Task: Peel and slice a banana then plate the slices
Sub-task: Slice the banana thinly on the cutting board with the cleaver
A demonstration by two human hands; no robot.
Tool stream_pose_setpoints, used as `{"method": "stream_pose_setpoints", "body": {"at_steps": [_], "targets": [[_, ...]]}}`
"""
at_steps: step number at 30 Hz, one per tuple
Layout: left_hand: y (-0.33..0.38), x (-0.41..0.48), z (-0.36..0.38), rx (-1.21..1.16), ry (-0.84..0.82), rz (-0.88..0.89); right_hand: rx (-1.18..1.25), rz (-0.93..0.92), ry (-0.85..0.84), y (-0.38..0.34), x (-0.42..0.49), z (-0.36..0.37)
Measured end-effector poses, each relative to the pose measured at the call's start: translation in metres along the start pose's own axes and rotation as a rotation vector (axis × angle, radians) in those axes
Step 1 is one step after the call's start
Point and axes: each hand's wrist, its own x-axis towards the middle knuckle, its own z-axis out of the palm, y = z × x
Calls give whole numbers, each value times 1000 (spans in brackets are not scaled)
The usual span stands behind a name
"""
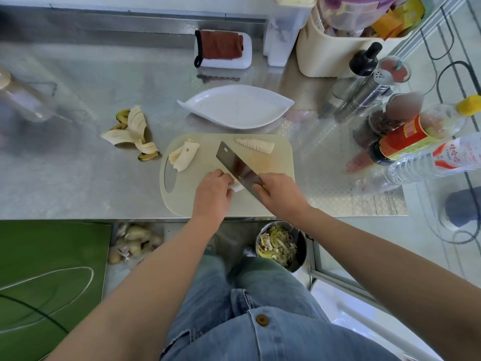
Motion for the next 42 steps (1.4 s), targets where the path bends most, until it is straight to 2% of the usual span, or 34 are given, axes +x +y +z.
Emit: {"method": "stream_pose_setpoints", "body": {"at_steps": [17, 24, 42], "targets": [[0, 1, 0, -14, -19, -19, -50, 45, -68, 2, 1, 8], [1, -3, -4, 104, -13, -59, -25, -12, 2, 0, -1, 3], [2, -2, -4, 84, -19, -77, -51, 11, -38, 5, -2, 9]]}}
